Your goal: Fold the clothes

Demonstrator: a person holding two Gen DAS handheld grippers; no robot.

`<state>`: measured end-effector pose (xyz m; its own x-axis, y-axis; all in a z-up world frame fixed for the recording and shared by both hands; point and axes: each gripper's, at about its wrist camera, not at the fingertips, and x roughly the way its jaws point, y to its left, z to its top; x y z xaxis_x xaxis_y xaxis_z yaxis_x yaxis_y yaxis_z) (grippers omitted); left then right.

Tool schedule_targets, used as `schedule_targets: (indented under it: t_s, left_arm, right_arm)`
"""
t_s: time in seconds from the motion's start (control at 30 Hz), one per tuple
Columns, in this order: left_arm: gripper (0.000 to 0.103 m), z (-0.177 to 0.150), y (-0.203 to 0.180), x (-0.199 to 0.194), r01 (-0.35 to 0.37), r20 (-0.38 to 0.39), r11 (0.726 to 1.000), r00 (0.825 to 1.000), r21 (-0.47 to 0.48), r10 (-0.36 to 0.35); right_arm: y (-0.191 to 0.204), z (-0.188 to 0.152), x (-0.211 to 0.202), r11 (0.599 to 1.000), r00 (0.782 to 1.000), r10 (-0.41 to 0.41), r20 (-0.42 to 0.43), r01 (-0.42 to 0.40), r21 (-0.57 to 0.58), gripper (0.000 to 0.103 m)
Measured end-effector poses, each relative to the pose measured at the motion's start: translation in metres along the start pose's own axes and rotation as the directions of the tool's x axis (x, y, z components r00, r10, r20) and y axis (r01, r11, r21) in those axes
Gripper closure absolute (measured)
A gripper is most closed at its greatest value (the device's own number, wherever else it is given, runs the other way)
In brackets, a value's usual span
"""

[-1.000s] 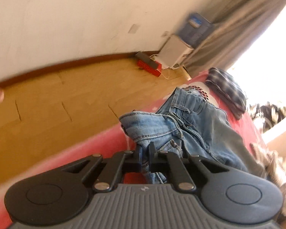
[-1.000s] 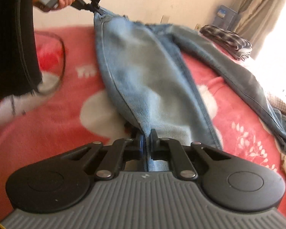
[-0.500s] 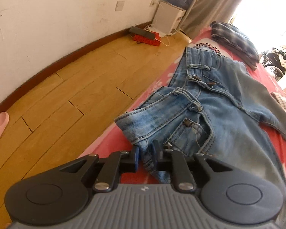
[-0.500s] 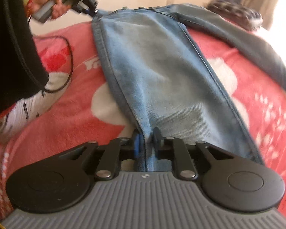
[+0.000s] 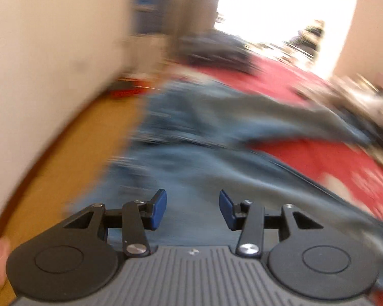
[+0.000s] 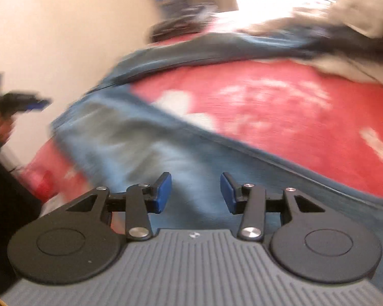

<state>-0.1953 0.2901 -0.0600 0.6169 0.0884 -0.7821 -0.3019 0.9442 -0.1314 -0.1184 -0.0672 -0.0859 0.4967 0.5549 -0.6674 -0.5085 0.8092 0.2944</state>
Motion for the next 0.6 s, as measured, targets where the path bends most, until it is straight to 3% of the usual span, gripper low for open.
schedule_targets:
  t_s: [0.03, 0.1, 0.17, 0.23, 0.3, 0.4, 0.43, 0.5, 0.6]
  left_arm:
    - [0.058, 0.001, -0.017, 0.004, 0.046, -0.009, 0.998, 0.999, 0.036, -0.045]
    - [0.059, 0.003, -0.051, 0.014, 0.14, -0.035, 0.984, 0.99, 0.109, -0.137]
    - [0.059, -0.01, -0.092, 0.028, 0.253, -0.102, 0.943, 0.966, 0.214, -0.236]
    - [0.059, -0.024, -0.129, 0.039, 0.35, -0.174, 0.881, 0.935, 0.319, -0.308]
    - [0.059, -0.044, -0.158, 0.046, 0.395, -0.257, 0.811, 0.916, 0.431, -0.309]
    - [0.056, -0.074, -0.179, 0.037, 0.341, -0.254, 0.693, 0.94, 0.636, -0.229]
    - [0.056, -0.077, -0.18, 0.034, 0.337, -0.257, 0.664, 0.941, 0.667, -0.219]
    - [0.056, -0.071, -0.178, 0.028, 0.347, -0.275, 0.663, 0.937, 0.663, -0.215]
    - [0.055, -0.053, -0.177, 0.025, 0.35, -0.253, 0.691, 0.937, 0.632, -0.242]
  right_arm:
    - [-0.002, -0.002, 0.003, 1.0, 1.0, -0.018, 0.014, 0.018, -0.002, 0.082]
    - [-0.003, -0.004, 0.009, 0.999, 0.998, -0.041, 0.041, 0.041, -0.007, 0.083]
    - [-0.001, -0.002, 0.013, 1.0, 0.999, -0.013, 0.048, 0.014, -0.023, 0.085]
    - [0.003, -0.007, 0.014, 0.995, 0.999, -0.033, 0.032, 0.036, -0.098, 0.085]
    - [0.003, -0.016, 0.016, 0.985, 0.998, -0.066, 0.0, 0.065, -0.16, 0.086]
    - [-0.011, -0.044, -0.001, 0.982, 0.995, -0.101, 0.022, 0.103, -0.159, 0.087]
    - [-0.015, -0.052, -0.01, 0.984, 0.994, -0.111, 0.021, 0.113, -0.141, 0.087]
    - [-0.024, -0.059, -0.027, 0.986, 0.991, -0.137, -0.007, 0.136, -0.101, 0.087]
    - [-0.037, -0.049, -0.045, 0.983, 0.983, -0.179, -0.032, 0.177, -0.044, 0.087]
